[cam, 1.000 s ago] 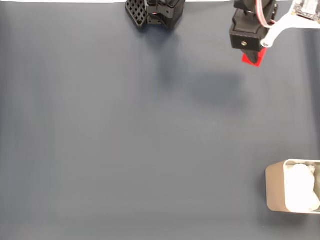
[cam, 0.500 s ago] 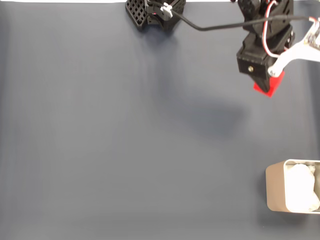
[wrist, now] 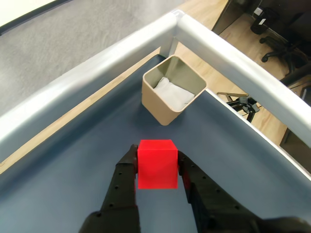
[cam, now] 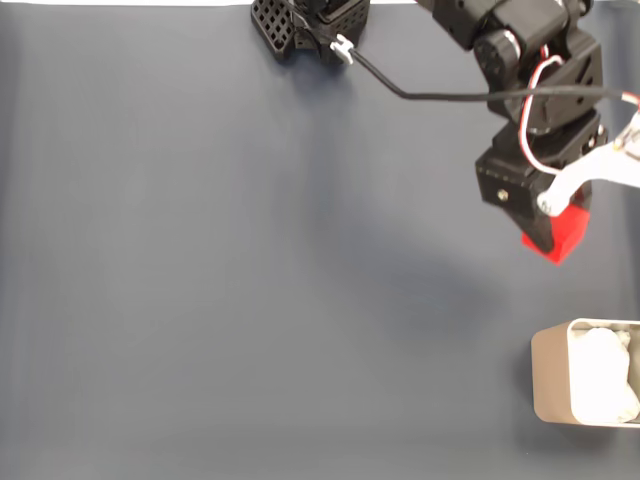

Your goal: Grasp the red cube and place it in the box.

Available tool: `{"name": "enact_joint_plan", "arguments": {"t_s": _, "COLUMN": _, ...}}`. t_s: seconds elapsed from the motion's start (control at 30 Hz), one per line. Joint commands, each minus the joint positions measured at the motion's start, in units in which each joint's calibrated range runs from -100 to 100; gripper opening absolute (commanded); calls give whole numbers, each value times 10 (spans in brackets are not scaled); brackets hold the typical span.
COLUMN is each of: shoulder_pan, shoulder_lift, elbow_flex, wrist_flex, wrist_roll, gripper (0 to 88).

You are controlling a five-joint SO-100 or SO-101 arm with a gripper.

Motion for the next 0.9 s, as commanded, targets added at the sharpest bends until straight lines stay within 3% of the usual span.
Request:
{"name": "enact_joint_plan", "arguments": {"t_s": 0.0, "shoulder_pan": 9, "shoulder_lift": 12, "elbow_flex": -64, "wrist_flex": -17, "wrist_roll": -4, "gripper": 37}}
{"name": "enact_joint_plan", "arguments": {"t_s": 0.87, "shoulder_pan": 33, "shoulder_lift": 228, "elbow_flex": -336, "wrist_flex": -38, "wrist_roll": -13, "gripper": 38}}
